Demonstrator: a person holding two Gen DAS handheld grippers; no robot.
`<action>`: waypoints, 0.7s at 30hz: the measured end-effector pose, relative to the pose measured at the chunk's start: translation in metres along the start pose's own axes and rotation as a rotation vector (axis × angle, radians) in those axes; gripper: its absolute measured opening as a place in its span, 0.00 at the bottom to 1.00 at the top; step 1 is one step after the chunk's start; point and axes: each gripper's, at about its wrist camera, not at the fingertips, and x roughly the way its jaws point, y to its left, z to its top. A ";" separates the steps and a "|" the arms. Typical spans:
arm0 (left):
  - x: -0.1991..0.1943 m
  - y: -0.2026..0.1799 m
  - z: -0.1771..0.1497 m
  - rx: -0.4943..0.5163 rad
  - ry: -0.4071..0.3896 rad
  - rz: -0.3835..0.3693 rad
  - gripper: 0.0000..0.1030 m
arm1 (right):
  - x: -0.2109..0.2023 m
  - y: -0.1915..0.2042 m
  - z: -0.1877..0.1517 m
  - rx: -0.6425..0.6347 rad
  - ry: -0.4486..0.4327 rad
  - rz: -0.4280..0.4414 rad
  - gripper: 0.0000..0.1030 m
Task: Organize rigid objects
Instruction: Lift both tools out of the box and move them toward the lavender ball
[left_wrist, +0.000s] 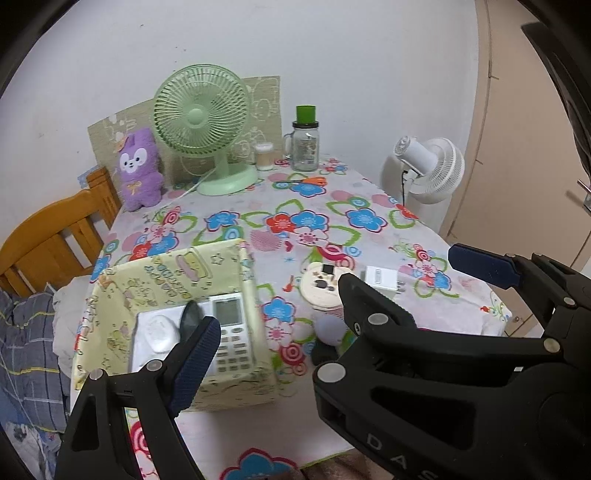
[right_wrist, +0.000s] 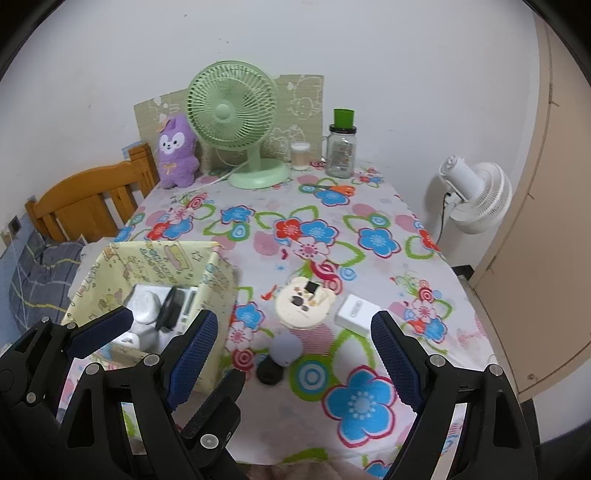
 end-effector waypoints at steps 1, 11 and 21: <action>0.001 -0.003 0.000 0.002 0.000 -0.005 0.86 | -0.001 -0.003 -0.001 0.002 0.000 -0.004 0.85; 0.015 -0.027 -0.001 0.022 0.015 -0.031 0.86 | 0.005 -0.030 -0.009 0.023 0.012 -0.032 0.85; 0.040 -0.044 -0.009 0.020 0.026 -0.021 0.86 | 0.028 -0.052 -0.023 0.051 0.041 -0.012 0.85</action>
